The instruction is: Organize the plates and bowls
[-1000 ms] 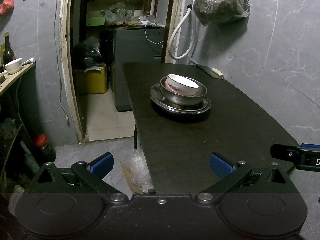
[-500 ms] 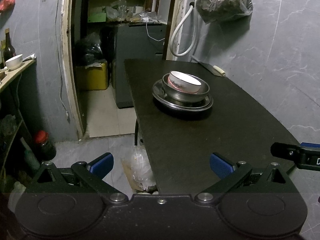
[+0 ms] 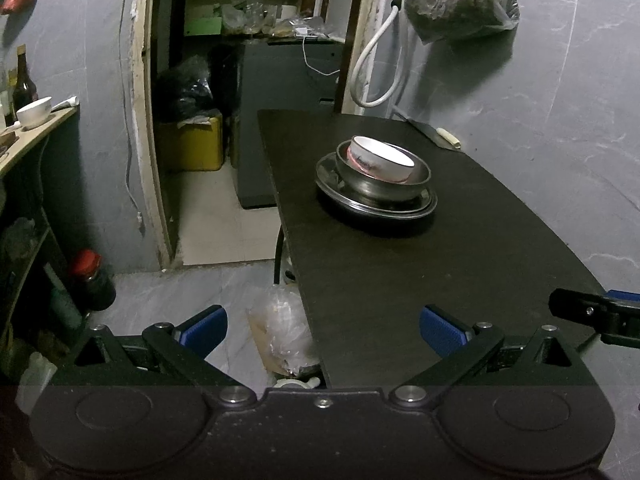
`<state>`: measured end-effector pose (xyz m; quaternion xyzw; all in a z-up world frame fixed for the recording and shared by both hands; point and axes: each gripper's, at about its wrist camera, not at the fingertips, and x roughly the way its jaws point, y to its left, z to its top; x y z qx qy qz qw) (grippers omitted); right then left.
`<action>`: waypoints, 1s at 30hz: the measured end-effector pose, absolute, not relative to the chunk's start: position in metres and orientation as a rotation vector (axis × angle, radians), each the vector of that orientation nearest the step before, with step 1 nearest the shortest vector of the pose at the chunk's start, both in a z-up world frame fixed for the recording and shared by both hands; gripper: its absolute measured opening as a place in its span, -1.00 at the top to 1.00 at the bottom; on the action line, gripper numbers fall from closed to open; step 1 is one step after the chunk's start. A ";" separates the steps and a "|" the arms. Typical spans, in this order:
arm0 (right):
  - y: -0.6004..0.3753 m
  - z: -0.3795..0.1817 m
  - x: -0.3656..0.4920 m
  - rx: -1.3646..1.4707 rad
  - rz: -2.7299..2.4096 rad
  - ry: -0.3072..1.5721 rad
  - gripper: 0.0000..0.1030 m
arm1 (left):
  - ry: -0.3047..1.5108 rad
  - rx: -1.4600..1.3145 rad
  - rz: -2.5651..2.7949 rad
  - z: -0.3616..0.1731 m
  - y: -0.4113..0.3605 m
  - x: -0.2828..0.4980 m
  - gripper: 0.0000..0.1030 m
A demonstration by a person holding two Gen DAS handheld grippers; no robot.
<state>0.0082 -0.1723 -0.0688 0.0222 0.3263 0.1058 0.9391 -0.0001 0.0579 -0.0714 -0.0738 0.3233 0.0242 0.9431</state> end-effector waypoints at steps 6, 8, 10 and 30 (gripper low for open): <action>-0.172 -0.070 0.011 0.046 0.217 0.671 -1.00 | 0.663 -0.137 0.036 -0.071 0.056 0.003 -0.98; -0.172 -0.070 0.011 0.046 0.216 0.674 -1.00 | 0.667 -0.137 0.033 -0.071 0.055 0.003 -0.98; -0.172 -0.071 0.012 0.046 0.215 0.676 -1.00 | 0.671 -0.137 0.029 -0.071 0.055 0.004 -0.98; -0.183 -0.078 0.023 0.062 0.195 0.712 -1.00 | 0.710 -0.126 -0.004 -0.078 0.046 0.017 -0.98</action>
